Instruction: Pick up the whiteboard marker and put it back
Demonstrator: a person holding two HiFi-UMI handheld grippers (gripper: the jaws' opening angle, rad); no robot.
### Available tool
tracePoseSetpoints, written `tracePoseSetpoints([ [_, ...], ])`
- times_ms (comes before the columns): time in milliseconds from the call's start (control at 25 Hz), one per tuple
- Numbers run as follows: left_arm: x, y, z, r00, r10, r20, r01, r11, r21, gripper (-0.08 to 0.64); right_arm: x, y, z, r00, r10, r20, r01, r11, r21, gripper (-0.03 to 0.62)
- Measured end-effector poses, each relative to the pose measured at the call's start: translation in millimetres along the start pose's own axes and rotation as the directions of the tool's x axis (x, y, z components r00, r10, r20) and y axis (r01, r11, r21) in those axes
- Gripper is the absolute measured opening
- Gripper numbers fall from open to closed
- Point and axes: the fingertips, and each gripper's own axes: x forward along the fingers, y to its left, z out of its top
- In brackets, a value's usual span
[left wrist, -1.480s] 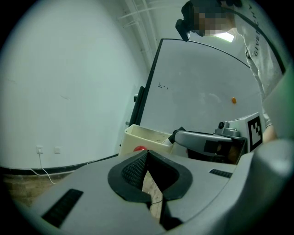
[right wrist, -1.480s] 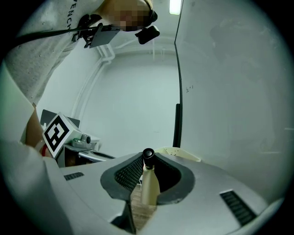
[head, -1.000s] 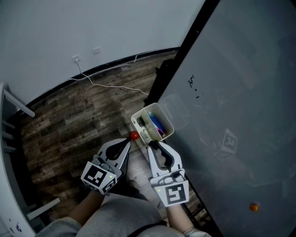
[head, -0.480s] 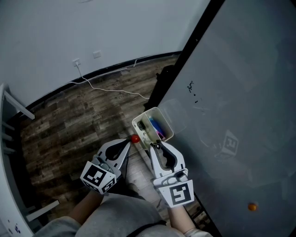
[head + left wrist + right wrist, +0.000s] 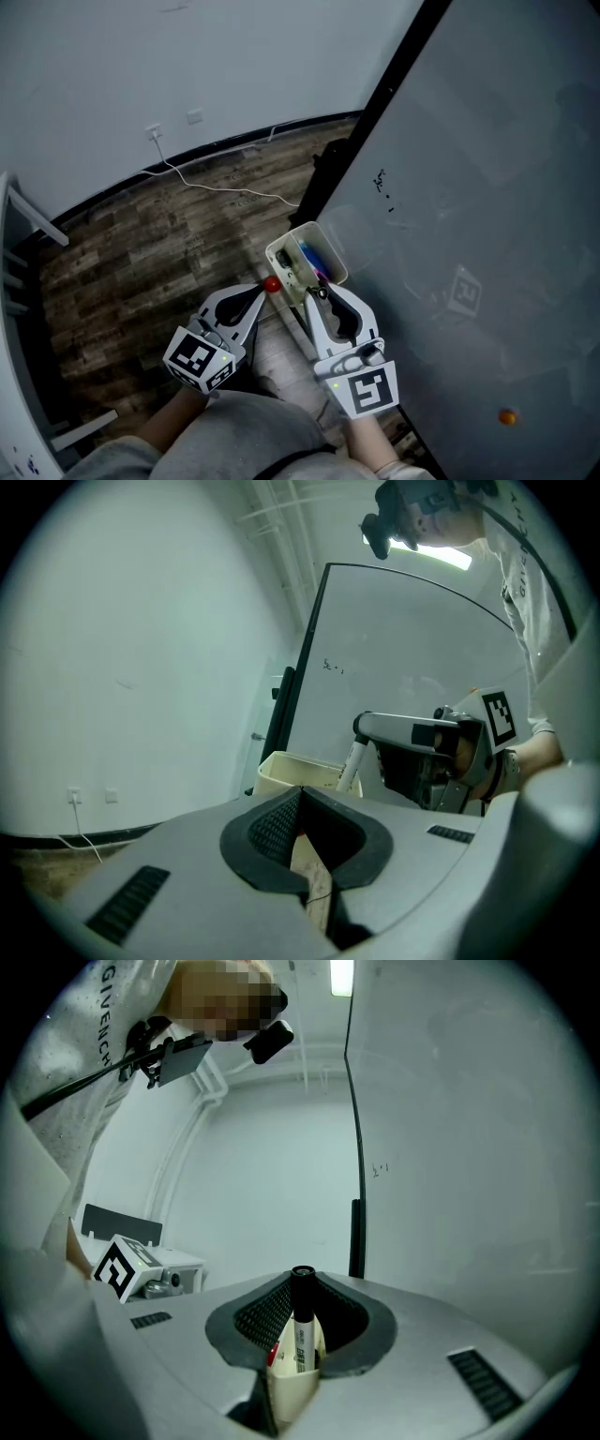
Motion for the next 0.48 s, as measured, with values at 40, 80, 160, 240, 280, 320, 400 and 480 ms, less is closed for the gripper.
tracePoseSetpoints([
  [40, 0.1, -0.5, 0.6, 1.0, -0.001, 0.001, 0.001, 1.0, 0.0, 0.015, 0.2, -0.3, 2.2, 1.0, 0.001, 0.004, -0.001, 1.0, 0.002, 0.08],
  [80, 0.5, -0.8, 1.3, 1.0, -0.002, 0.002, 0.002, 1.0, 0.0, 0.015, 0.4, -1.0, 4.3, 1.0, 0.003, 0.007, -0.003, 1.0, 0.005, 0.08],
  [160, 1.8, -1.0, 3.0, 1.0, -0.004, 0.005, 0.004, 1.0, 0.002, 0.015, 1.1, -2.7, 8.0, 1.0, 0.005, 0.012, -0.005, 1.0, 0.01, 0.08],
  [240, 2.6, -0.8, 5.1, 1.0, -0.005, 0.009, 0.005, 1.0, 0.005, 0.015, 1.8, -3.5, 12.0, 1.0, 0.008, 0.017, -0.008, 1.0, 0.01, 0.08],
  [280, 2.7, -0.8, 6.3, 1.0, -0.006, 0.011, 0.006, 1.0, 0.006, 0.015, 2.2, -3.3, 14.4, 1.0, 0.01, 0.02, -0.01, 1.0, 0.009, 0.08],
  [320, 2.8, -0.8, 7.5, 1.0, -0.006, 0.013, 0.006, 1.0, 0.008, 0.015, 2.8, -3.0, 17.1, 1.0, 0.012, 0.025, -0.013, 1.0, 0.008, 0.08],
  [400, 2.8, -1.2, 9.8, 1.0, -0.008, 0.017, 0.008, 1.0, 0.011, 0.015, 3.7, -2.6, 22.4, 0.999, 0.015, 0.034, -0.016, 1.0, 0.005, 0.08],
  [480, 3.3, -1.5, 11.1, 1.0, -0.01, 0.021, 0.01, 1.0, 0.013, 0.015, 4.4, -3.0, 26.2, 0.999, 0.017, 0.04, -0.017, 1.0, 0.002, 0.08],
])
